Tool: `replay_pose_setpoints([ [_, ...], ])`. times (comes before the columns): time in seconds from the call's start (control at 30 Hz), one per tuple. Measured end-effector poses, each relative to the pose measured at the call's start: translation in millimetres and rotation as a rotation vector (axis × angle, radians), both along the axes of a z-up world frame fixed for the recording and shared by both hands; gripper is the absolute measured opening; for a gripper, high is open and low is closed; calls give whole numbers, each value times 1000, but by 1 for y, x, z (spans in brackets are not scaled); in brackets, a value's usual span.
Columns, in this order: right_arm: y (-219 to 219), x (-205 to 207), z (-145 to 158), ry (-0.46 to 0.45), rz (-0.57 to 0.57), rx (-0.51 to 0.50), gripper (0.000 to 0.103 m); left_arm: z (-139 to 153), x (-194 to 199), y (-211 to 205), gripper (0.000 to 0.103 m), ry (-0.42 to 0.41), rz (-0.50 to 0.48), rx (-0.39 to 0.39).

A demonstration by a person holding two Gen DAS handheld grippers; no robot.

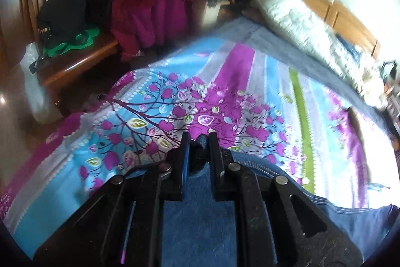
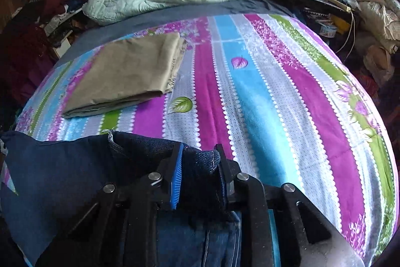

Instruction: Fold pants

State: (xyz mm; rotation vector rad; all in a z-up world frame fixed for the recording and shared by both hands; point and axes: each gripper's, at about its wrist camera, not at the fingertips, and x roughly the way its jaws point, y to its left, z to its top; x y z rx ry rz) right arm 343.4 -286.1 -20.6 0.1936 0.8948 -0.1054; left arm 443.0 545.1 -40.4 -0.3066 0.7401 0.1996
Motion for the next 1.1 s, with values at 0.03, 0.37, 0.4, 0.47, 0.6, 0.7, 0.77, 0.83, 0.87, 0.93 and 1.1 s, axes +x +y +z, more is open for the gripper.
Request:
replay_pose_setpoints([
  [0.03,4,-17,13,-21,5,1,27,6,-8,4,14,-15,-2,-16],
  [0.37,22,-265,57,-85,-101,116,27,48,-213,83,15,-255,-4,-169],
  [0.4,21,-286,44,-73,-115,155,27,44,-231,88,15,-257,-2,-171],
  [0.47,20,-313,10,-15,-143,195,28,23,-270,100,17,-222,17,-172],
  [0.6,22,-335,-50,73,-193,221,43,-32,-317,114,22,-74,100,-234],
  [0.7,11,-353,-55,27,-325,282,76,-48,-337,109,23,-28,156,-236],
  [0.77,4,-364,-56,1,-385,376,79,-43,-347,110,27,-69,202,-287],
  [0.83,4,-374,-61,-22,-437,495,80,-40,-354,115,46,-99,276,-336],
  [0.87,6,-376,-62,-44,-451,559,81,-38,-356,116,57,-111,316,-362],
  [0.93,8,-380,-66,-94,-464,710,81,-40,-358,119,61,-122,322,-448],
  [1.1,21,-362,-74,-127,-416,902,81,-43,-328,108,62,-87,235,-600],
])
